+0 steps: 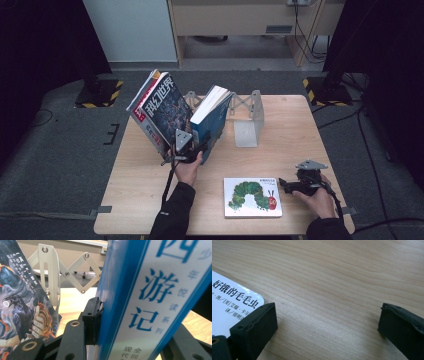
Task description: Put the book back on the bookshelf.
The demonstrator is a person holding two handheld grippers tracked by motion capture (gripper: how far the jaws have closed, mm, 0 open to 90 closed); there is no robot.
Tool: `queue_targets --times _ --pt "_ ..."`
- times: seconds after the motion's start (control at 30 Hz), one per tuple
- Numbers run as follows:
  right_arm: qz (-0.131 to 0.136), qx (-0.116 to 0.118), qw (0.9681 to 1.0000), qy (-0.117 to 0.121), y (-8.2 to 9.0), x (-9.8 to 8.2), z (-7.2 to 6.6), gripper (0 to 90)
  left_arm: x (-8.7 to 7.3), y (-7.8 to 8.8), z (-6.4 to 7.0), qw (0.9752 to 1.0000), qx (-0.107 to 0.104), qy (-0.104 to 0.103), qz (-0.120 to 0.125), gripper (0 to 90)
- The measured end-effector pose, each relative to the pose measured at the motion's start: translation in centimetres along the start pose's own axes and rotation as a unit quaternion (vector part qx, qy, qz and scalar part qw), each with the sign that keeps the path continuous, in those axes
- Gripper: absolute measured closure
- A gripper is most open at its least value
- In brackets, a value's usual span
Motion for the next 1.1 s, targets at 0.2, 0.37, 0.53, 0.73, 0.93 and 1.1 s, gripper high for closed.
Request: queue_targets --times 0.2,0.37,0.53,0.73,0.93,1.1 --pt "0.000 0.000 1.0000 -0.001 0.0 0.0 0.0 2.5 0.1 -1.1 0.6 0.9998 0.016 -0.001 0.006 55.7" --pt "0.000 0.000 1.0000 0.000 0.0 0.0 0.0 2.5 0.2 -2.1 0.8 0.9999 0.015 0.002 0.006 55.6" --pt "0.000 0.000 1.0000 -0.001 0.0 0.0 0.0 2.5 0.4 -2.9 0.8 0.9999 0.014 0.000 0.004 54.8" --pt "0.000 0.000 1.0000 0.000 0.0 0.0 0.0 2.5 -0.8 -1.6 0.3 0.9994 0.010 -0.002 -0.032 52.5" --pt "0.000 0.001 1.0000 0.000 0.0 0.0 0.0 2.5 -2.2 -1.0 0.0 0.9991 0.010 0.009 -0.039 53.5" --pt "0.000 0.001 1.0000 0.000 0.0 0.0 0.0 2.5 -2.0 -1.6 0.9 0.9984 0.020 -0.006 -0.052 54.0"
Point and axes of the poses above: each handheld gripper's, and its own axes: y roughly backward along the jaws, x roughly out of its top, z roughly to its right, the point moved 4 cm from there along -y, roughly forward along the jaws, and after that the axes turned 4 degrees about y, right-handed, at the moved point
